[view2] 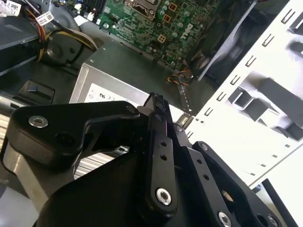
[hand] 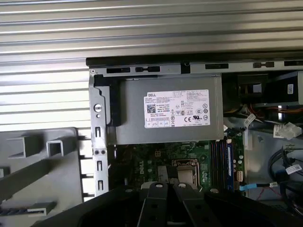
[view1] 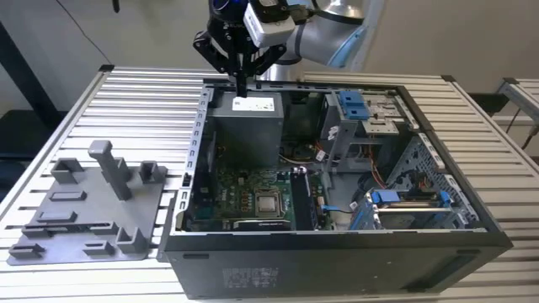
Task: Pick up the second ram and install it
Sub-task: 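Reach for the second ram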
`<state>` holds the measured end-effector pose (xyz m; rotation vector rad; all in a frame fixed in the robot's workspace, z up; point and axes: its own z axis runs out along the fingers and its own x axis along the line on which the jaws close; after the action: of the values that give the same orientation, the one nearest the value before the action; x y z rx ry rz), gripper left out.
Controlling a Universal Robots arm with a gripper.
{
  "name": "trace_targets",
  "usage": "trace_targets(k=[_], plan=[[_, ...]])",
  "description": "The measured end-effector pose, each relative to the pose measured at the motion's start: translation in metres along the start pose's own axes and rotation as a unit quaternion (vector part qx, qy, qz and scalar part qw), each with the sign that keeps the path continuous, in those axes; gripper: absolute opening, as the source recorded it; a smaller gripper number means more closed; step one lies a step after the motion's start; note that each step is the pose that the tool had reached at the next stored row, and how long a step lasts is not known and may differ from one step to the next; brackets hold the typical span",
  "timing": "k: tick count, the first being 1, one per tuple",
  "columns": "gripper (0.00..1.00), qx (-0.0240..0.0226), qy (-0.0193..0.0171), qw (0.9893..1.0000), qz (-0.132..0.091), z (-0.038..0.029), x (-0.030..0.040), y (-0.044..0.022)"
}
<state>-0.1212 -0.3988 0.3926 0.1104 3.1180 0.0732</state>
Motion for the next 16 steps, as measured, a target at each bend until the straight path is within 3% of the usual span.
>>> trace_targets(k=[3, 16], plan=[[0.11, 0.0000, 0.0000, 1.0000, 0.000, 0.0000, 0.0005, 0.0000], [0.11, 0.0000, 0.0002, 1.0000, -0.001, 0.0000, 0.0155, -0.0010]])
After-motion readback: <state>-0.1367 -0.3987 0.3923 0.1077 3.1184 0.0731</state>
